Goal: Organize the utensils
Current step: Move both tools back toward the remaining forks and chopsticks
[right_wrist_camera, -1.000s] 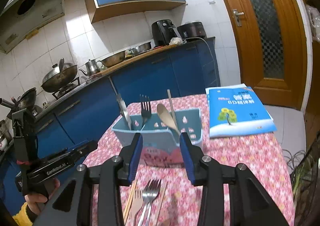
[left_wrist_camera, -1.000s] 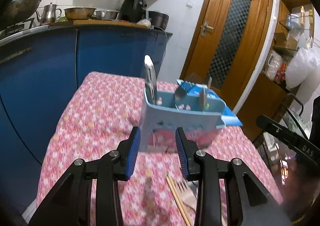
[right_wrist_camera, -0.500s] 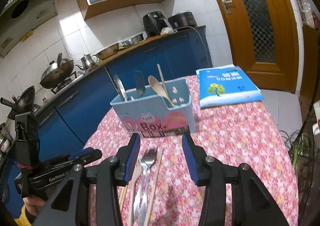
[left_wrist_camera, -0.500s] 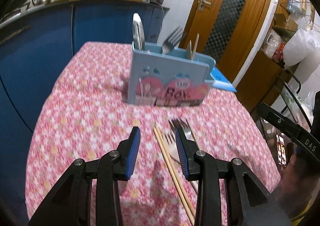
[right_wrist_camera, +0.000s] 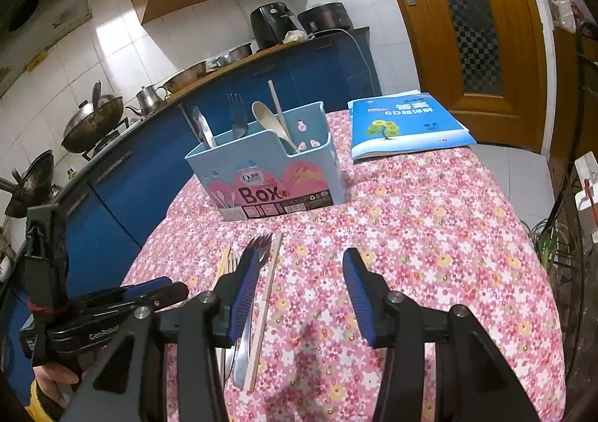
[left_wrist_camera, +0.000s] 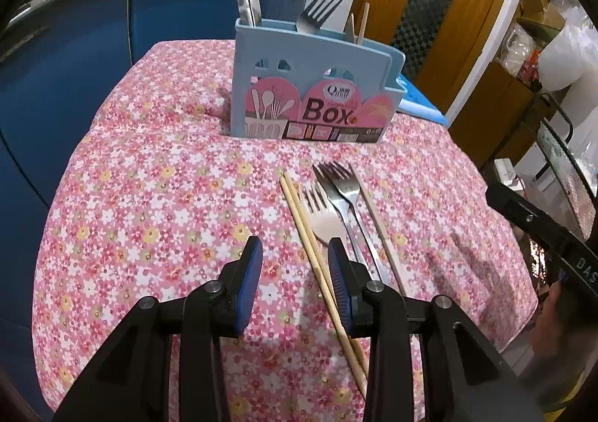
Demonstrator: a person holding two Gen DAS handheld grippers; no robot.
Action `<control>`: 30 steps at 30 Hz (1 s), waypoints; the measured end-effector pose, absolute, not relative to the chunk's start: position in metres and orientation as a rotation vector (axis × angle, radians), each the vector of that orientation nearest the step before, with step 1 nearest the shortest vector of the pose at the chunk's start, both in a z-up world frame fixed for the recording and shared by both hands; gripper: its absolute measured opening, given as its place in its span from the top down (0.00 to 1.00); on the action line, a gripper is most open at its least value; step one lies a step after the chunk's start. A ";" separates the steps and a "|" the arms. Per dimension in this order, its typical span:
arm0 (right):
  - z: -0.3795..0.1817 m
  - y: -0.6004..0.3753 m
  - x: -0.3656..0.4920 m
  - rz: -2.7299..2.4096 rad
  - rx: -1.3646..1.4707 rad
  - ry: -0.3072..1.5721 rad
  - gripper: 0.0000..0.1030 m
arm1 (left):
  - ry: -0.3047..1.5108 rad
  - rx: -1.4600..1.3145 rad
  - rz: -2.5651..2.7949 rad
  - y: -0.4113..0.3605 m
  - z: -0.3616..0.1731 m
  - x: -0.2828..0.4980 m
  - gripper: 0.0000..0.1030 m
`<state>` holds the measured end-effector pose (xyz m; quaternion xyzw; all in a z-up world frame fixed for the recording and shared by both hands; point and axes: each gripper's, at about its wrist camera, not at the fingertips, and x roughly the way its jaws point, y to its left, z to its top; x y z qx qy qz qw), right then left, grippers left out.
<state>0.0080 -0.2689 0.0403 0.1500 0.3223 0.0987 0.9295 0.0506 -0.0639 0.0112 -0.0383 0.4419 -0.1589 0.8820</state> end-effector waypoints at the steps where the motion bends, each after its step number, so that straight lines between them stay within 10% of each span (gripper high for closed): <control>1: 0.040 -0.269 0.008 0.202 0.308 0.660 0.51 | 0.925 -0.078 -0.331 -0.065 0.010 0.051 0.65; 30: 0.033 -0.277 0.002 0.209 0.344 0.666 0.51 | 0.996 -0.010 -0.297 -0.074 -0.011 0.054 0.65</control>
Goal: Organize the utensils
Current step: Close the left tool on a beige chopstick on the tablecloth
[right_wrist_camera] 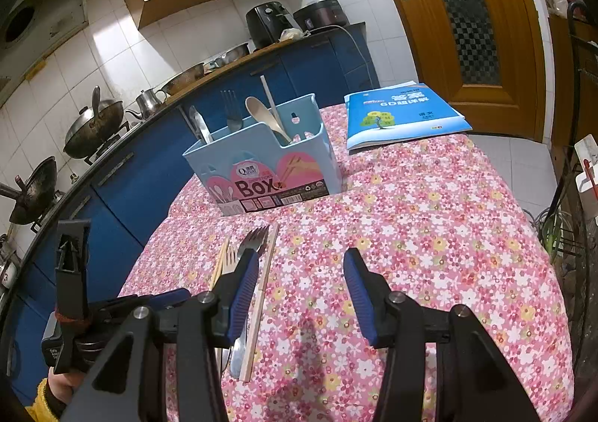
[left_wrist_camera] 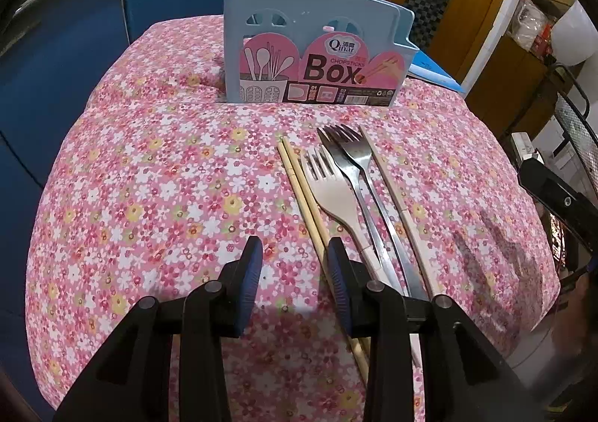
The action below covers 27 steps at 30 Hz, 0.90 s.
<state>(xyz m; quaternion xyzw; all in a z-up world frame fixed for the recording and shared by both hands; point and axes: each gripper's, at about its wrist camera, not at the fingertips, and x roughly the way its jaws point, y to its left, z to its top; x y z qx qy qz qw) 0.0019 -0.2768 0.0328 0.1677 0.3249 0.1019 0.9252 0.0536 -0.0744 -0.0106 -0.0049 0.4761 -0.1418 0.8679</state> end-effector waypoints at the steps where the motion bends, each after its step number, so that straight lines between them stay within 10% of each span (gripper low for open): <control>1: 0.033 -0.277 0.001 0.210 0.343 0.667 0.51 | 0.996 -0.009 -0.295 -0.075 -0.011 0.053 0.64; 13: 0.030 -0.274 0.000 0.215 0.339 0.677 0.51 | 1.021 0.137 -0.274 -0.093 -0.015 0.059 0.64; 21: 0.028 -0.272 0.002 0.218 0.336 0.691 0.51 | 1.051 0.085 -0.295 -0.074 -0.015 0.070 0.91; 27: 0.025 -0.266 0.008 0.229 0.318 0.725 0.51 | 1.094 0.123 -0.329 -0.073 -0.016 0.075 0.89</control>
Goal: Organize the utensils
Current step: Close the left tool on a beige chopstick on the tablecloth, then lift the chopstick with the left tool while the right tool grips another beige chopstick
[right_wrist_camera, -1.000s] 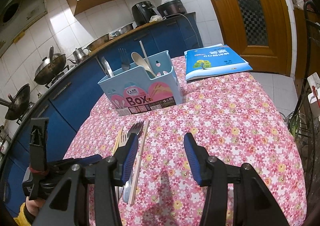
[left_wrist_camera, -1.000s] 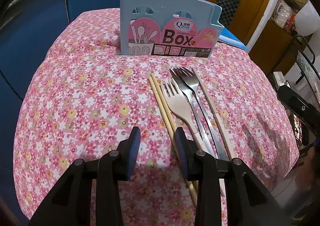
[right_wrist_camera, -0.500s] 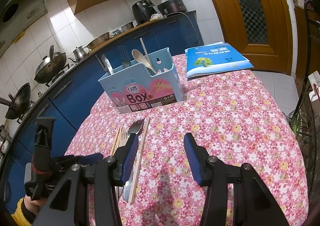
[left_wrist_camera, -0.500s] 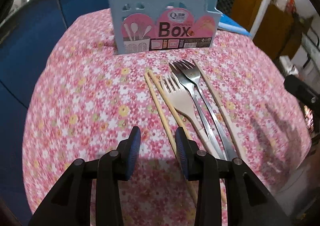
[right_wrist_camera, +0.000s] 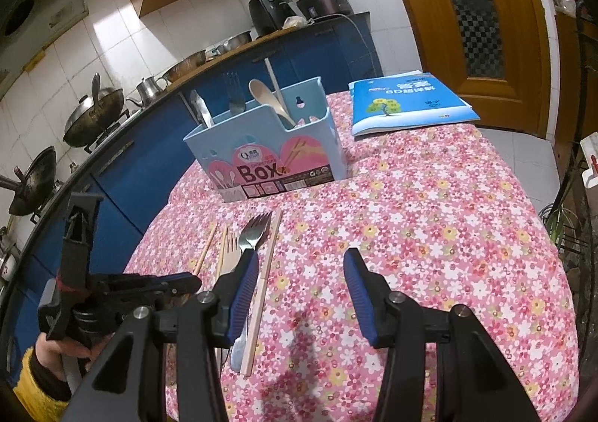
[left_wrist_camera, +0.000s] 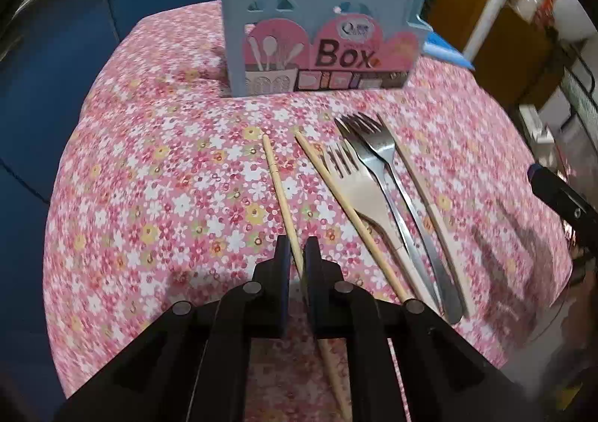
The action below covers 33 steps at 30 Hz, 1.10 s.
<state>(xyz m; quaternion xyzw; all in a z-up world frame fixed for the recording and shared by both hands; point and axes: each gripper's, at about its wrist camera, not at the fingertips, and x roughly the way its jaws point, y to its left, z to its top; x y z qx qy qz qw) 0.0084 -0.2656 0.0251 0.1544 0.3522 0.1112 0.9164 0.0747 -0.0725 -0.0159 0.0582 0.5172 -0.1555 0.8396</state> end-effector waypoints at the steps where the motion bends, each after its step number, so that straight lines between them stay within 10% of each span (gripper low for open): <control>1: 0.025 -0.264 0.010 0.231 0.310 0.732 0.51 | 1.101 0.148 -0.334 -0.075 -0.015 0.076 0.88; 20: 0.017 -0.230 0.045 0.269 0.167 0.930 0.51 | 1.025 -0.089 -0.395 -0.026 -0.001 0.073 0.98; 33: -0.001 -0.199 0.080 0.267 0.070 1.120 0.74 | 0.853 -0.178 -0.407 0.002 0.026 0.069 0.98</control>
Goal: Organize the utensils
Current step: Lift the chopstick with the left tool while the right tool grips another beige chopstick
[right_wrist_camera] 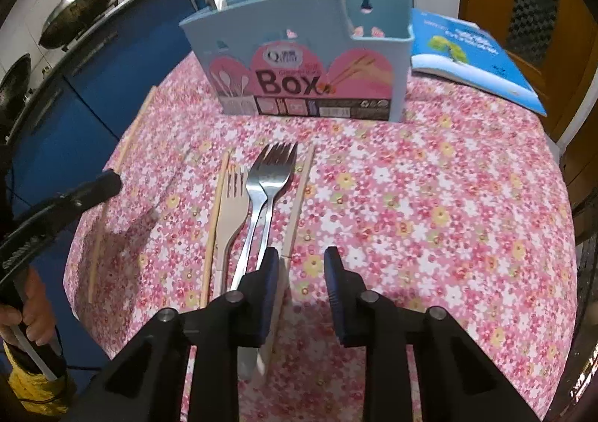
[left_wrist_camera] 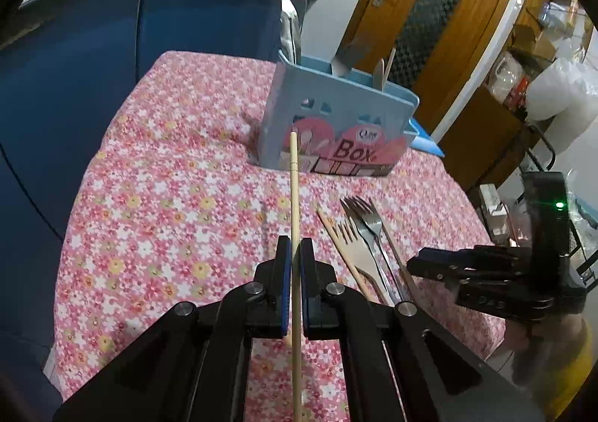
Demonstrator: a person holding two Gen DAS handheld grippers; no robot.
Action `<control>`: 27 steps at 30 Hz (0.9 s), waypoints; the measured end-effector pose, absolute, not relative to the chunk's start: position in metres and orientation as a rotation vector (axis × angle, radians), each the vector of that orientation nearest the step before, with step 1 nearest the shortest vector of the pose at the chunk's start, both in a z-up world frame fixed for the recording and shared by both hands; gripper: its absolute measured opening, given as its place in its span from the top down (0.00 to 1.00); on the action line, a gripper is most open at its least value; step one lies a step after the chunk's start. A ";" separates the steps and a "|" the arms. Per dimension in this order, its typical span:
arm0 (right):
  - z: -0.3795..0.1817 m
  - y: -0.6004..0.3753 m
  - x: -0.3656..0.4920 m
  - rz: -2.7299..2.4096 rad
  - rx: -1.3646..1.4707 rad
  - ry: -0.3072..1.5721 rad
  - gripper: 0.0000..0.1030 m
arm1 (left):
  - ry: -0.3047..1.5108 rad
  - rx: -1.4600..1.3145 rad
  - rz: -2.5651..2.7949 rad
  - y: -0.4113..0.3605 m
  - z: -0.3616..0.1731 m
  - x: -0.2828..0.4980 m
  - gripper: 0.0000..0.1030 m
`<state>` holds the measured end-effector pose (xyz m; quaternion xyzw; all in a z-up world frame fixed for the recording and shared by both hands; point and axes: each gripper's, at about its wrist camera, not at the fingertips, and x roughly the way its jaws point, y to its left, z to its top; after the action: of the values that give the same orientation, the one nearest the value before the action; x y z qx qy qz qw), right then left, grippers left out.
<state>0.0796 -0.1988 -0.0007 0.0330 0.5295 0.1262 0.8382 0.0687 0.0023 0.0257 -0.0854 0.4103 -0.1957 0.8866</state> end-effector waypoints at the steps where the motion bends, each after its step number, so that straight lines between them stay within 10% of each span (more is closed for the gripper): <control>1: -0.002 -0.197 0.082 0.264 0.065 1.130 0.74 | 0.844 -0.179 -0.408 0.004 0.026 0.068 0.98; 27: -0.009 -0.209 0.090 0.177 0.306 1.057 0.93 | 0.741 -0.209 -0.565 0.024 0.027 0.092 0.98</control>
<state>0.0903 -0.2086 -0.0092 0.1452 0.5017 0.0841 0.8486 0.0919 0.0245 0.0266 -0.1007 0.3564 -0.2718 0.8882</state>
